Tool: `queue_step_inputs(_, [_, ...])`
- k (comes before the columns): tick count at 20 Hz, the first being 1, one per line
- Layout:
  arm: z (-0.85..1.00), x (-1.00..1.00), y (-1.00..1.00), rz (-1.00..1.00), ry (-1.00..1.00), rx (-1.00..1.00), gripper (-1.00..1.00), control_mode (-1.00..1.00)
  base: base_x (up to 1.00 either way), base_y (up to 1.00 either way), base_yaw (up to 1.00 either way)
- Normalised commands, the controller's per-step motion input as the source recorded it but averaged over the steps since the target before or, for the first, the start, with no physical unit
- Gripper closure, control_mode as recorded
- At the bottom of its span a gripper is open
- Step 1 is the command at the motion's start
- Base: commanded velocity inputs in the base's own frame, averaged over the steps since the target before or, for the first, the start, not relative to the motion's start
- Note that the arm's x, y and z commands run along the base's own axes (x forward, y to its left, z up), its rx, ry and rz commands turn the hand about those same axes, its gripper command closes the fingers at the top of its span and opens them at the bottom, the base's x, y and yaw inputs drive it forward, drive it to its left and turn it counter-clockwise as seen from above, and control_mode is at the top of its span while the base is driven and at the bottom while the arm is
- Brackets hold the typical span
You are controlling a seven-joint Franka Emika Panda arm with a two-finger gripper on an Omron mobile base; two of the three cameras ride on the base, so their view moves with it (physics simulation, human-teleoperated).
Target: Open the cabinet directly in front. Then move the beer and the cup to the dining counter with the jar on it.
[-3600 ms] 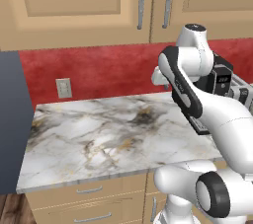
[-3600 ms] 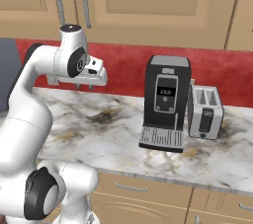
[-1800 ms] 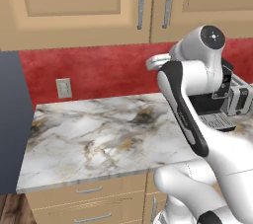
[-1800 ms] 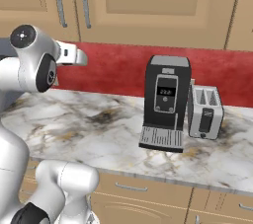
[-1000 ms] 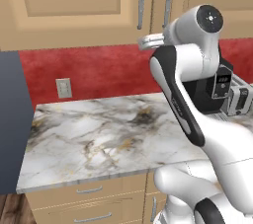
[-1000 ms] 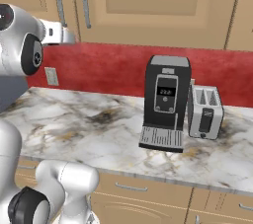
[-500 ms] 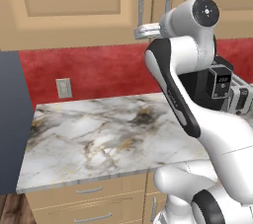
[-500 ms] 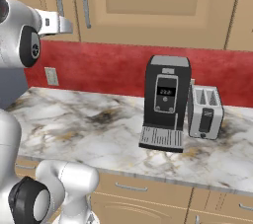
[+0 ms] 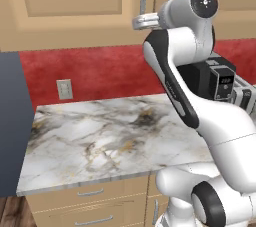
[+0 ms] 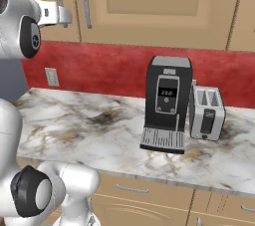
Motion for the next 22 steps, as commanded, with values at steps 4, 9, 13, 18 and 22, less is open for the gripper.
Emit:
queue_step_inputs(4, [0.16,0.09,0.05,0.0,-0.02,0.0,-1.0,-1.0,0.0,0.0,0.0])
queue_step_inputs(9, [0.0,0.13,0.01,0.0,-0.01,0.0,-1.0,-1.0,0.0,0.0,0.0])
queue_step_inputs(13, [0.0,0.2,0.04,0.0,0.0,0.0,-1.0,-1.0,0.0,0.0,0.0])
queue_step_inputs(18, [0.0,0.23,0.06,0.0,0.0,0.0,-1.0,-1.0,0.0,0.0,0.0])
queue_step_inputs(22, [-0.02,0.27,0.04,0.0,-0.01,0.0,-1.0,-1.0,0.0,0.0,0.0])
